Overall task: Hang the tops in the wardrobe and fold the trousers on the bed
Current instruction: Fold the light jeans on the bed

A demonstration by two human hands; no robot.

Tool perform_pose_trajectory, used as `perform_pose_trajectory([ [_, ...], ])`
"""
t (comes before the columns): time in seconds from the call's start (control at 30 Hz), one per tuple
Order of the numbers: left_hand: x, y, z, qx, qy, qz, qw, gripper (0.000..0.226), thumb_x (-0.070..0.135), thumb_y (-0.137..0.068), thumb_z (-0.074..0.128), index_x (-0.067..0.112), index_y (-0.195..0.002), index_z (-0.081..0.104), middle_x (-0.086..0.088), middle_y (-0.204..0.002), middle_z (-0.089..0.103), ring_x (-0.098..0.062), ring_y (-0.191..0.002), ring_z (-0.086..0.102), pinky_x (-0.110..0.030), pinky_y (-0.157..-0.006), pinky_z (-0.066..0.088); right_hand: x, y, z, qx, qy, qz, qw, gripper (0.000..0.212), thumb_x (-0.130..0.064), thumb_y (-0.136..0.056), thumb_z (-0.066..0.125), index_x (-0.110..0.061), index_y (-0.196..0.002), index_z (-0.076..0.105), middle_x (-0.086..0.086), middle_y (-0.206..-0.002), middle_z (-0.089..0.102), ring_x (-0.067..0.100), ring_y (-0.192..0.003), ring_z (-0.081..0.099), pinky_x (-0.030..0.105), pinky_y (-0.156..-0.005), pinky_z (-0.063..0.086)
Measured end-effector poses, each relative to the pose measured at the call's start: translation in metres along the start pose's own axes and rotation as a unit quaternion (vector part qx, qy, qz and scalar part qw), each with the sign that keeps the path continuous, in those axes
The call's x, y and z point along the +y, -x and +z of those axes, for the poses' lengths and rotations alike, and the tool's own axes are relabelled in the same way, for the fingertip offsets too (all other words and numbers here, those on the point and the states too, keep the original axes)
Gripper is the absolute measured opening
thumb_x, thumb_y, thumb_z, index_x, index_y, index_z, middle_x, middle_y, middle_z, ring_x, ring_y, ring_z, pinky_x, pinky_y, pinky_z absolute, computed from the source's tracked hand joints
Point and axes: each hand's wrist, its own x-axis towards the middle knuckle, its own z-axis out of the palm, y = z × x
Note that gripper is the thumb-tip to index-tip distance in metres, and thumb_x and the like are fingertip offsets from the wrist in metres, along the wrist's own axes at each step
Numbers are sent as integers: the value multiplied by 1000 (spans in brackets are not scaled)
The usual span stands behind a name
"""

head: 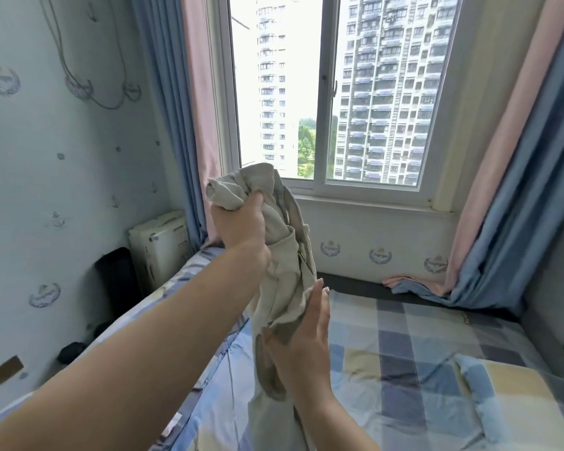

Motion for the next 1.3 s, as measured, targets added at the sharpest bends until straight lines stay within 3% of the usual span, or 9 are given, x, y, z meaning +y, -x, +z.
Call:
perform_pose_trajectory([
  [0.13, 10, -8, -4, 15, 17, 4, 1000, 31, 13, -79, 69, 18, -106, 54, -9, -107, 65, -27, -104, 63, -47, -97, 49, 11, 3, 9, 69, -53, -23, 996, 73, -17, -83, 64, -35, -141, 22, -10, -146, 33, 17, -136, 33, 41, -107, 36],
  [0.3, 23, -17, -19, -23, 6, 13, 1000, 31, 13, -81, 66, 14, -110, 56, -7, -100, 66, -22, -96, 66, -43, -91, 53, 17, -7, 6, 70, -96, 18, 993, 22, -22, -93, 53, -41, -95, 41, -12, -96, 65, 18, -87, 63, 32, -72, 49],
  [0.43, 33, -26, -34, -80, -28, 78, 993, 8, 10, -84, 64, 16, -84, 60, 11, -67, 63, 0, -62, 64, -17, -57, 51, 21, -22, -11, 47, -61, -49, 996, 9, -27, -94, 55, -31, -100, 60, -11, -120, 64, 7, -111, 58, 15, -85, 45],
  [0.53, 37, -28, -48, -112, -48, 101, 987, 17, 7, -88, 62, 17, -75, 58, 16, -55, 62, 4, -56, 62, -12, -52, 47, 14, -42, -20, -5, -93, -78, 993, 7, -24, -92, 60, -29, -90, 64, -10, -132, 53, 2, -125, 46, 11, -96, 38],
  [0.63, 46, -30, -64, -176, -74, 78, 978, 11, 8, -86, 66, 17, -80, 63, 12, -64, 69, -2, -65, 68, -19, -57, 52, 5, -65, -20, -86, -46, -63, 993, 7, -19, -91, 61, -22, -93, 67, -5, -138, 46, 9, -132, 40, 30, -107, 38],
  [0.73, 60, -30, -78, -252, -95, 56, 961, 7, 8, -83, 69, 13, -87, 68, 2, -77, 72, -12, -74, 70, -25, -61, 55, -6, -79, -19, -135, -49, -63, 988, 7, -22, -92, 59, -27, -91, 64, -10, -104, 65, 13, -98, 60, 16, -81, 44],
  [0.87, 83, -37, -102, -324, -137, 59, 934, 30, 21, -74, 72, 9, -101, 67, -5, -94, 71, -18, -87, 69, -30, -71, 56, -15, -94, -18, -58, 3, -111, 992, 11, -27, -92, 58, -28, -83, 63, -4, -69, 60, 11, -62, 50, 13, -57, 36],
  [1.13, 111, -78, -169, -275, -284, 24, 918, 14, 11, -93, 56, 16, -91, 69, 1, -84, 75, -11, -78, 71, -19, -59, 54, -43, -134, -35, -199, 41, -30, 979, 22, -24, -82, 72, -26, -101, 60, -4, -68, 58, 6, -53, 47, 17, -52, 37],
  [1.3, 111, -92, -190, -252, -368, 90, 890, 15, -2, -77, 74, 11, -85, 69, 7, -70, 72, -5, -65, 66, -15, -57, 50, -59, -140, -38, -252, 194, -70, 945, 15, -31, -83, 70, -18, -76, 68, -3, -63, 51, 11, -57, 41, 24, -54, 33],
])
